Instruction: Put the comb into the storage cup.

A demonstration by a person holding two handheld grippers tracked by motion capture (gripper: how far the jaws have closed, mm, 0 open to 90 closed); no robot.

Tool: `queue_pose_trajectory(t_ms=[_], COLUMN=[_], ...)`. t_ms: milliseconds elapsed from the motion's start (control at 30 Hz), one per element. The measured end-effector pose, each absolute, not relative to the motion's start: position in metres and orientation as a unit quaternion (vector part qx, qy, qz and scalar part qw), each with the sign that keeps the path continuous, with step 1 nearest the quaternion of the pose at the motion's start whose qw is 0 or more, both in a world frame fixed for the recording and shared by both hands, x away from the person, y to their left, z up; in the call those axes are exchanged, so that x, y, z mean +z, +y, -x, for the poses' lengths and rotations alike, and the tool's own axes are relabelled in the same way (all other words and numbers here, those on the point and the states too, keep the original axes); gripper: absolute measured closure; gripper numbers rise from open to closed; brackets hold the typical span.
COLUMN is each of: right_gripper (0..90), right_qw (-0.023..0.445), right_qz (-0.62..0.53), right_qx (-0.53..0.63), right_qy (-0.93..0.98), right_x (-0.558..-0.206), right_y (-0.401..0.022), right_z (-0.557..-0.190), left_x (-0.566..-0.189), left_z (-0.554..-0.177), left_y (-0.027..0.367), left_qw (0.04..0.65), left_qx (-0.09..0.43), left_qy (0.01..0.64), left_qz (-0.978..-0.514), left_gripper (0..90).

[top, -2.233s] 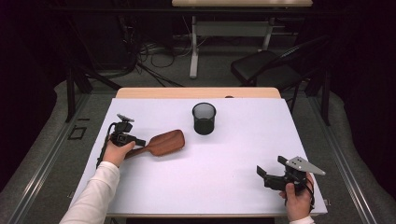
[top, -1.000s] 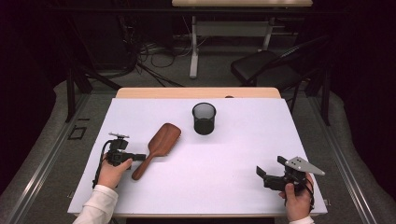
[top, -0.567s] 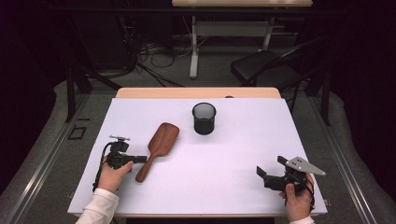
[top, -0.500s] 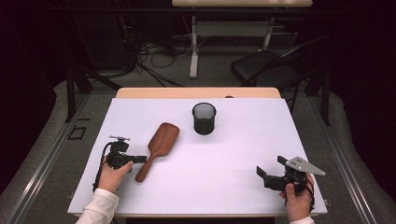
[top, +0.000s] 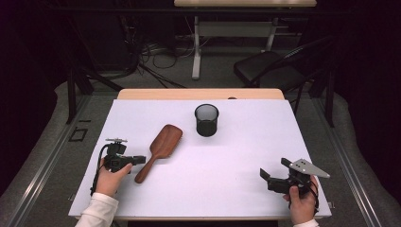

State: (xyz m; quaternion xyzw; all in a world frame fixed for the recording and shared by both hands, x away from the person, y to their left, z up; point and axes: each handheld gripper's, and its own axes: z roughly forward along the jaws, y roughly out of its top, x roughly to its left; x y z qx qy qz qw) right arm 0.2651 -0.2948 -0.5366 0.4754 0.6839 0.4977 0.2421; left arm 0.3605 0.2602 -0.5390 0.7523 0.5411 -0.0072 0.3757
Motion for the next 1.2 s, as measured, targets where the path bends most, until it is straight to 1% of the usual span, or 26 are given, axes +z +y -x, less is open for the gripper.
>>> queue_pose_trajectory(t_ms=[167,333,567,633,700,767,933,1067,1133,1200], right_gripper=[2.8,2.8,2.8,2.9,2.8,2.8,2.8,2.8,2.8,2.9], right_qw=[0.242,0.242,0.242,0.242,0.241,0.241,0.238,0.238,0.237,0.238], right_qz=[-0.475,-0.474,-0.475,-0.475,-0.475,-0.475,-0.477,-0.477,-0.477,-0.477], right_qx=[0.495,0.497,0.498,0.498,0.497,0.497,0.496,0.497,0.497,0.497], right_qy=[0.686,0.685,0.684,0.684,0.685,0.685,0.686,0.685,0.685,0.684], right_x=[-0.537,-0.537,-0.538,-0.538,-0.538,-0.538,-0.538,-0.538,-0.539,-0.539], right_y=[-0.294,-0.293,-0.293,-0.294,-0.294,-0.294,-0.293,-0.292,-0.292,-0.292], right_z=[-0.265,-0.266,-0.266,-0.266,-0.266,-0.266,-0.266,-0.266,-0.267,-0.267], left_x=[-0.534,-0.532,-0.53,-0.529,-0.527,-0.526,-0.524,-0.521,-0.52,-0.52], left_z=[-0.357,-0.355,-0.353,-0.352,-0.351,-0.351,-0.351,-0.349,-0.348,-0.348], left_y=[0.264,0.263,0.262,0.262,0.262,0.262,0.262,0.258,0.255,0.252], left_qw=[0.388,0.388,0.401,0.403,0.403,0.408,0.407,0.406,0.403,0.394], left_qx=[0.002,0.01,0.011,0.009,0.018,0.015,0.012,0.025,0.026,0.037], left_qy=[0.542,0.544,0.548,0.55,0.549,0.548,0.536,0.523,0.518,0.513], left_qz=[-0.745,-0.744,-0.734,-0.732,-0.732,-0.73,-0.739,-0.749,-0.754,-0.762], left_gripper=[69.2,60.5,42.8,40.1,39.2,37.8,36.4,35.5,31.9,26.1])
